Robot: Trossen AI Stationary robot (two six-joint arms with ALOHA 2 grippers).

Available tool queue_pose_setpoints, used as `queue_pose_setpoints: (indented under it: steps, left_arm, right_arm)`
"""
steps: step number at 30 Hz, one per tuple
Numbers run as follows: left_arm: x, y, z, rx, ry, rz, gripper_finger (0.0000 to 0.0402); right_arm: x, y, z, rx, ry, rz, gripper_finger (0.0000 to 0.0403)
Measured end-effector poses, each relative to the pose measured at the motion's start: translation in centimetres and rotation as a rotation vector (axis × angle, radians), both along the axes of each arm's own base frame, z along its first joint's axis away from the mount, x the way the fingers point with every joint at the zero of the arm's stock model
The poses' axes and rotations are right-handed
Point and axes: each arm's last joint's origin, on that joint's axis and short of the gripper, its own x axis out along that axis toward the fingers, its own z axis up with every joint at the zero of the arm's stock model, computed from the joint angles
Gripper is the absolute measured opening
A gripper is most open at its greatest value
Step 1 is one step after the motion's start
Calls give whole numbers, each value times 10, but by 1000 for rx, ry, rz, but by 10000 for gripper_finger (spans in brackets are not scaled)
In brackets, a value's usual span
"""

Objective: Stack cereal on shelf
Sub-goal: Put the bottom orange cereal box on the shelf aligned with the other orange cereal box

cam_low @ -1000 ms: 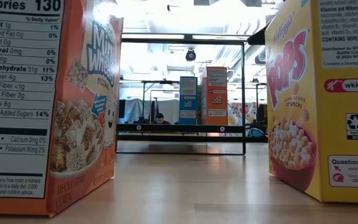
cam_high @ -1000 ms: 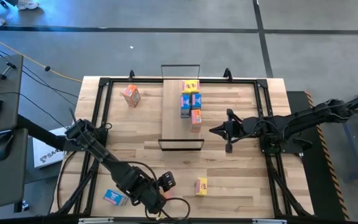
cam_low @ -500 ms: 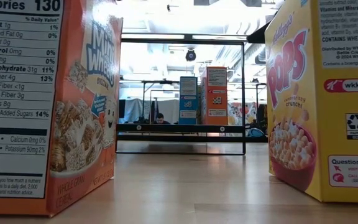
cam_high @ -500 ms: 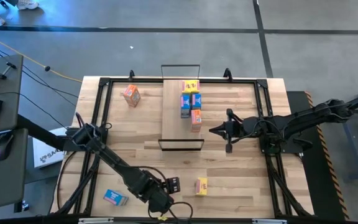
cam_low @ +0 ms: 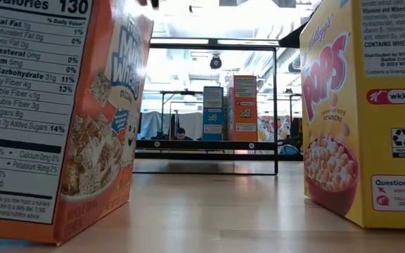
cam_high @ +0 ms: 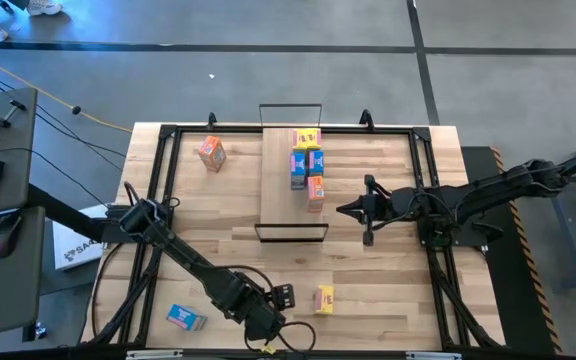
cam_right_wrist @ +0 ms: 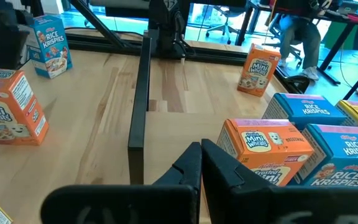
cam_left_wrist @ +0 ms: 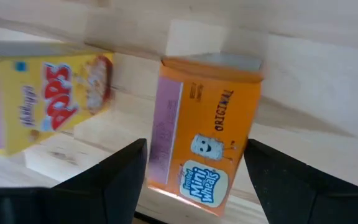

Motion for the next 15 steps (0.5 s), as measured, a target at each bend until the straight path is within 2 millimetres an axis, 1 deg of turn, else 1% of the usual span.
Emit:
queue_pose_setpoints:
  steps: [4, 8, 15]
  left_arm:
    - [2, -2, -10, 11, 26, -1, 262]
    - [2, -2, -11, 11, 27, 13, 256]
    - [0, 3, -10, 4, 51, 116, 208]
  right_arm:
    - [0, 0, 0, 0, -1, 0, 0]
    - [0, 0, 0, 0, -1, 0, 0]
    - [0, 0, 0, 1, 0, 2, 0]
